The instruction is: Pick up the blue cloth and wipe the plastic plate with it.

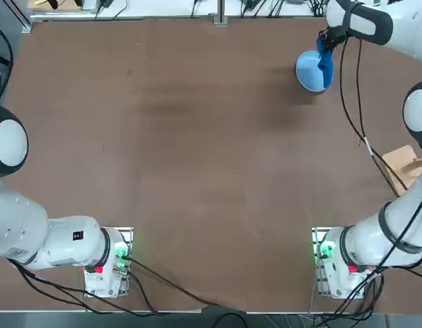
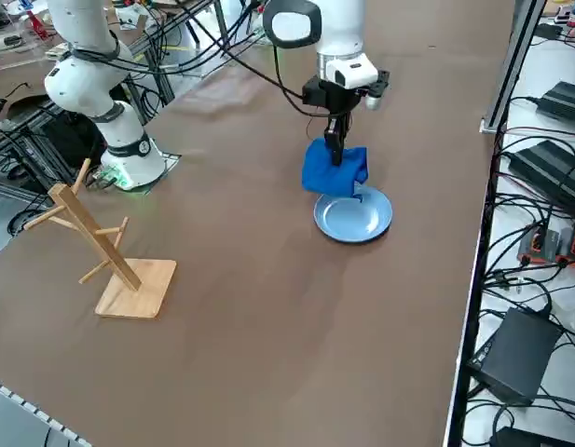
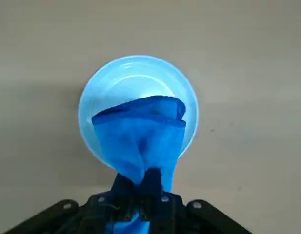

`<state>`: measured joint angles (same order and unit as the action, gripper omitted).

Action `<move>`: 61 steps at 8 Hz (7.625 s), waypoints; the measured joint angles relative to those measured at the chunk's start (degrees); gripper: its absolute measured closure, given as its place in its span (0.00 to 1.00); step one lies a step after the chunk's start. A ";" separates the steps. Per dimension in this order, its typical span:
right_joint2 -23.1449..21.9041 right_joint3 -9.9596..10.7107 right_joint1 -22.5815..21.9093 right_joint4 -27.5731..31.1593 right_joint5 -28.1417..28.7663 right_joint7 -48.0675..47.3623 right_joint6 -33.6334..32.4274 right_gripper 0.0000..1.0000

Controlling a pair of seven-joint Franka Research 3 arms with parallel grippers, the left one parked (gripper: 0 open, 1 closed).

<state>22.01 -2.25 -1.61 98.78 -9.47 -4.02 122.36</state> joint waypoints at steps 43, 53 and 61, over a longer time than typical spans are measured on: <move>22.76 -0.45 0.90 -10.63 1.58 -2.07 18.90 0.94; 19.22 -0.68 1.34 -7.21 -0.78 0.42 8.80 0.94; 21.37 1.58 -2.90 -11.26 -0.17 -3.49 10.25 0.94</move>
<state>43.38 -0.67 -4.51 87.53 -9.64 -7.51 132.61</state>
